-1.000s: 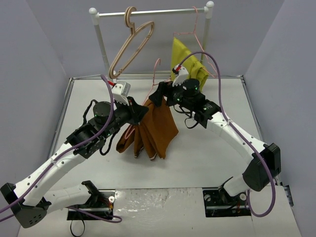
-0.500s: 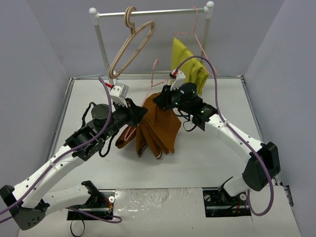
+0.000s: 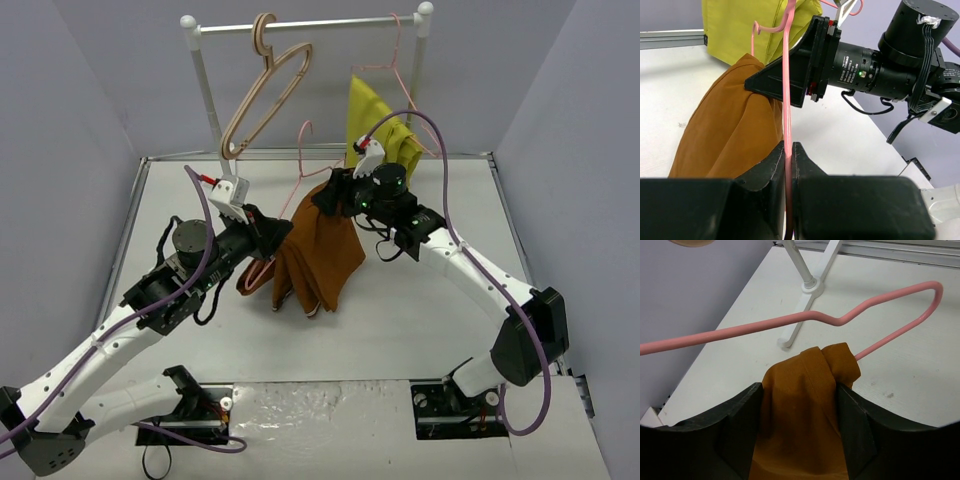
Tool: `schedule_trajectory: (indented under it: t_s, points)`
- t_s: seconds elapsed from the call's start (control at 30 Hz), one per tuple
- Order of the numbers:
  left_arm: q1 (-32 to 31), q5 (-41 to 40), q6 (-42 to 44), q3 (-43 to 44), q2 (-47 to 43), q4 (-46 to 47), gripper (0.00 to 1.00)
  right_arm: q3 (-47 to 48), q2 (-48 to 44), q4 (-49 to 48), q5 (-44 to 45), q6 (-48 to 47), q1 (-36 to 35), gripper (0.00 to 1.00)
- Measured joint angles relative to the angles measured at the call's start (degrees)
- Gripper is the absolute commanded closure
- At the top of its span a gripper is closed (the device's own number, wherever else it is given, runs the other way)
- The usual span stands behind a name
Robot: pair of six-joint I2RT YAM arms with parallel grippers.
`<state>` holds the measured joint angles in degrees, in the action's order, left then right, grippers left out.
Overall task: Place the trousers on the hanger
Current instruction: Place the hanger at the clothesline.
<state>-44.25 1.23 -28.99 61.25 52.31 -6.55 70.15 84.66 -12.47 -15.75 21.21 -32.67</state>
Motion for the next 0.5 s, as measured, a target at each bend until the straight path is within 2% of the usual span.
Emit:
schedule_trajectory:
  t_s: [0.37, 0.5]
  points:
    - [0.02, 0.20, 0.09, 0.00, -0.04, 0.00, 0.98, -1.36, -0.92, -0.11, -1.75, 1.73, 3.39, 0.44]
    - [0.02, 0.35, 0.13, 0.00, -0.04, 0.48, 0.98, -1.64, -1.27, -0.13, -3.23, 2.75, 5.79, 0.32]
